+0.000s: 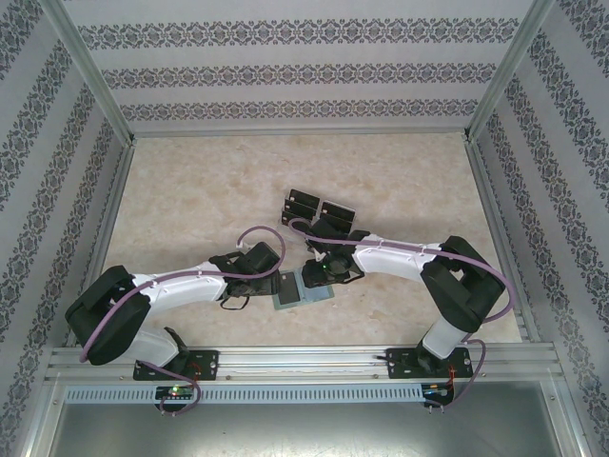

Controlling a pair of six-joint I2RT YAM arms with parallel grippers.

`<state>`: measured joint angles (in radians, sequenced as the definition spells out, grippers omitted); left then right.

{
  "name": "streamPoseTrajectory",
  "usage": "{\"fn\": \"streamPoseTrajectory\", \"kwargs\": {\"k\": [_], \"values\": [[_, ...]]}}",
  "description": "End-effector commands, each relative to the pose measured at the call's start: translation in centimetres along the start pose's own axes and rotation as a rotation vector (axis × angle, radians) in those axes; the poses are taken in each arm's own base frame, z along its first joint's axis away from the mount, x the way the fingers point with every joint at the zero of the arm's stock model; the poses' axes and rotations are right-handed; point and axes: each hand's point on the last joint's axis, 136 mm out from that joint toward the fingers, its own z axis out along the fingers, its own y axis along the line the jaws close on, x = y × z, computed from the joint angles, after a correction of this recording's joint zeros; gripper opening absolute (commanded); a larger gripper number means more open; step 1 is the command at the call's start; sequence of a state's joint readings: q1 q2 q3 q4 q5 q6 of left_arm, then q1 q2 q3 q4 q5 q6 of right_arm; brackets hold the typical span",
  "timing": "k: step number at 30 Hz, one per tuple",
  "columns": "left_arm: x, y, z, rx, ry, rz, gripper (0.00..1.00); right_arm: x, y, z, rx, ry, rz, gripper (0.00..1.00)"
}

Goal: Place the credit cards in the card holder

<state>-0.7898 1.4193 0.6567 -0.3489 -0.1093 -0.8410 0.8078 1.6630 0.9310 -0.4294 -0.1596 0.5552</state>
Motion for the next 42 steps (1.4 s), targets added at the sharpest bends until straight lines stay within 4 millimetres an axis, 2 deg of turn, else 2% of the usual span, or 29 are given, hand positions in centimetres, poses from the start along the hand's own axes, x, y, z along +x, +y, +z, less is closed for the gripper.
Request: {"fn": "streamPoseTrajectory", "kwargs": {"k": [1,13,19,27,33,42], "values": [[-0.4,0.3,0.1,-0.003,-0.014,-0.016,0.77,-1.0,0.3,-0.8,0.029,-0.023,-0.048,0.45],[-0.3,0.4,0.1,-0.005,-0.016,-0.016,0.77,0.4,1.0,1.2,-0.016,0.032,-0.024,0.45],[-0.3,0.4,0.1,-0.003,-0.014,-0.021,0.77,0.9,2.5,1.8,-0.077,0.056,-0.017,0.45],[-0.5,0.4,-0.2,0.006,-0.031,-0.030,0.77,0.7,4.8,1.6,-0.190,0.056,0.022,0.45],[-0.5,0.6,-0.4,0.004,-0.038,-0.036,0.77,0.5,5.7,1.3,-0.228,0.053,0.034,0.45],[-1.6,2.0,-2.5,-0.020,-0.120,-0.096,0.77,0.6,7.0,1.2,-0.247,0.055,0.027,0.45]]}}
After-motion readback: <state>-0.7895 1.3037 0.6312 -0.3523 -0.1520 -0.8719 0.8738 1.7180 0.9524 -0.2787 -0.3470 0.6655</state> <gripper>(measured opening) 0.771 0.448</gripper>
